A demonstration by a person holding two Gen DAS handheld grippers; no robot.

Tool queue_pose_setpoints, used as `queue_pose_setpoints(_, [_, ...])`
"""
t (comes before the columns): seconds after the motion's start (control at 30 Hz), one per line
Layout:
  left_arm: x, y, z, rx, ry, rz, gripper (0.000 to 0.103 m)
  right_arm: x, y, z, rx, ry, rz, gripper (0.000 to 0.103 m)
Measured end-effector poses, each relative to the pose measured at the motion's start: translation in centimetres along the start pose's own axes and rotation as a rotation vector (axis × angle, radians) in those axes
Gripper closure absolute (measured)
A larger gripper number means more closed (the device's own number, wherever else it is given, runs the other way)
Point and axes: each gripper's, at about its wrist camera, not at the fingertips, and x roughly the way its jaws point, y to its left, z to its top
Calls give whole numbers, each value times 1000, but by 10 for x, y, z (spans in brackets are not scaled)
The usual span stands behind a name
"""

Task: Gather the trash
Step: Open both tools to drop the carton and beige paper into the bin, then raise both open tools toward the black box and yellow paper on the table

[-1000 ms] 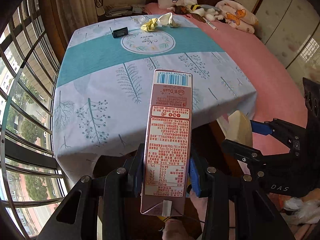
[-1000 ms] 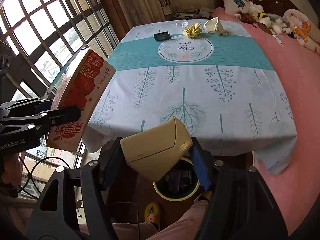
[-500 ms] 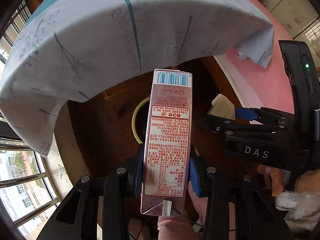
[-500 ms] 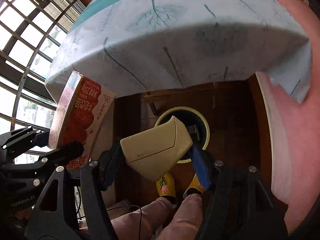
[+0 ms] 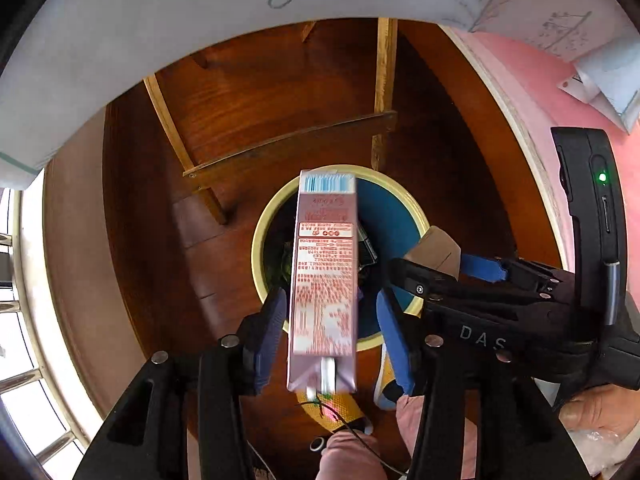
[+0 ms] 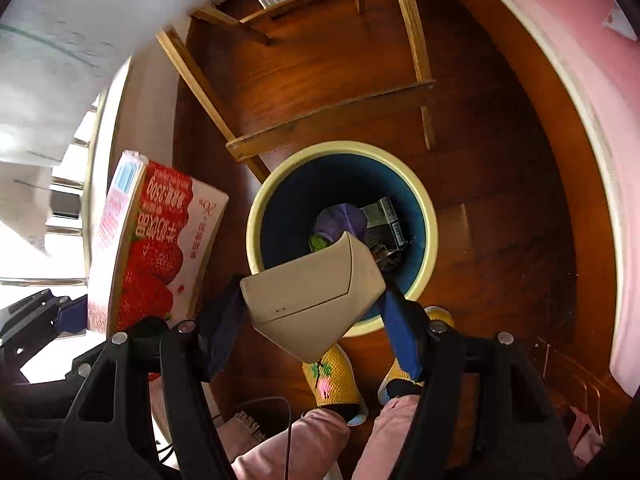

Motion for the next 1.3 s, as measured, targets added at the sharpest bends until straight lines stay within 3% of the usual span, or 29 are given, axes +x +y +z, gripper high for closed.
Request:
queue_pose_setpoints(0.03, [5,3,6,-6,-2,4,43,9,-6,3,20,8,12,40])
queue_pose_setpoints(0.1, [15,6,11,-11,-6,23,24,24,-18,10,54,17,18,39])
queue_pose_setpoints(0.17, [20,10,14,-17,-13,34,16,31,-24,13,62,2,11,35])
queue_pose_setpoints(0.37, [9,15,18,-28,-43,54,16,33,-34,17,63,-31,1,29])
queue_pose_setpoints(0.53, [-34,7,17,-30,-105,65,16,11,-30,23,72,-68,17,29])
queue_pose_setpoints(0.83, [-143,-9,25,-27,-185,49,16,-71,-6,28,62,-125,41,29])
queue_pose_setpoints(1.2, [-310,-30,33,35,-352,12,16,-226,50,21,-2,-213,52,29])
queue_pose_setpoints(1.3, [-357,-36,39,59,-437,18,16,-266,65,21,-13,-233,64,29])
